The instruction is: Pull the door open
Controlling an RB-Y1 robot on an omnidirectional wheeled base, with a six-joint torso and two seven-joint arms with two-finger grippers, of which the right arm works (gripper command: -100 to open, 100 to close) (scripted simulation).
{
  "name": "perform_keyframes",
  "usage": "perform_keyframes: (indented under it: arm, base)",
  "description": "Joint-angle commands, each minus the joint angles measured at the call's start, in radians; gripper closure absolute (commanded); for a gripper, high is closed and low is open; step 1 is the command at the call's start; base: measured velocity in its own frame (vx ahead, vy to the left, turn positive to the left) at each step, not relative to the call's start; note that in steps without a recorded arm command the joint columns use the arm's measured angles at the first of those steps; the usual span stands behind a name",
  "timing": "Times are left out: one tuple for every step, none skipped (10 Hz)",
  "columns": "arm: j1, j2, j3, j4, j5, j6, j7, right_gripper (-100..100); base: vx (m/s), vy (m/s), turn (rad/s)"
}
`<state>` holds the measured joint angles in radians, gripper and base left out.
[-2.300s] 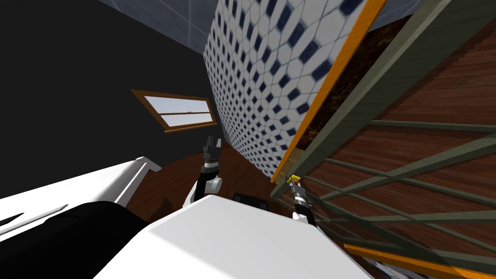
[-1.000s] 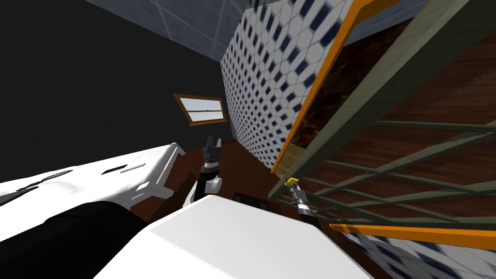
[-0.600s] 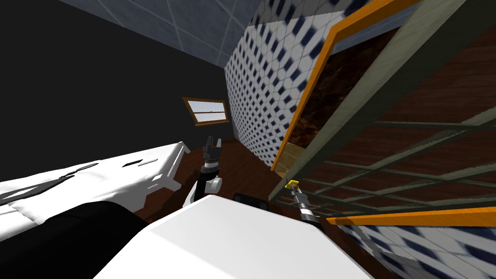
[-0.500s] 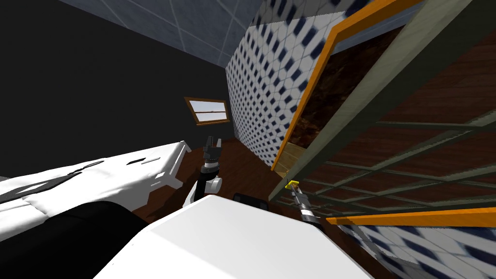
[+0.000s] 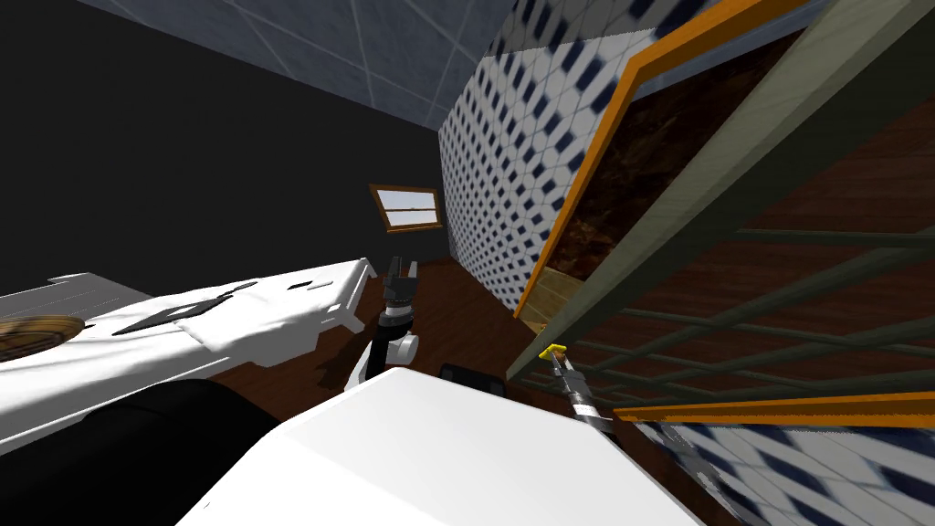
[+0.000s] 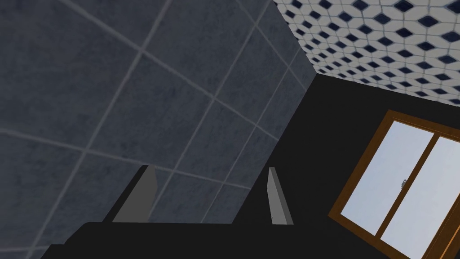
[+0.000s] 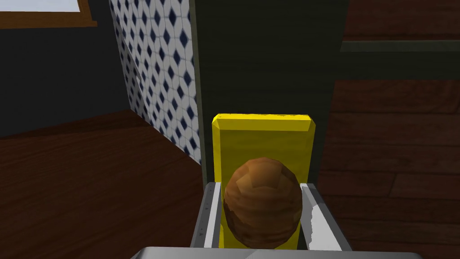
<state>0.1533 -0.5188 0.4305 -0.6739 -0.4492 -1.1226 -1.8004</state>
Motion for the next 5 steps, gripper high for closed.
perform_keyframes:
  arm:
    - [0.007,-0.008,0.012,0.006,0.006,-0.027,-0.014,100]
    - [0.010,-0.013,0.017,0.010,0.009,-0.038,-0.021,100]
    - [0.014,-0.018,0.023,0.014,0.013,-0.050,-0.028,100]
    - [0.008,-0.012,0.021,0.022,0.012,-0.041,-0.024,100]
    - [0.011,-0.015,0.029,0.035,0.015,-0.058,-0.033,100]
  base:
    - [-0.199,-0.080,0.129]
    - [-0.188,-0.071,0.103]
    - [-0.184,-0.047,0.111]
    - [-0.081,-0.021,0.027]
    - [-0.130,-0.030,0.151]
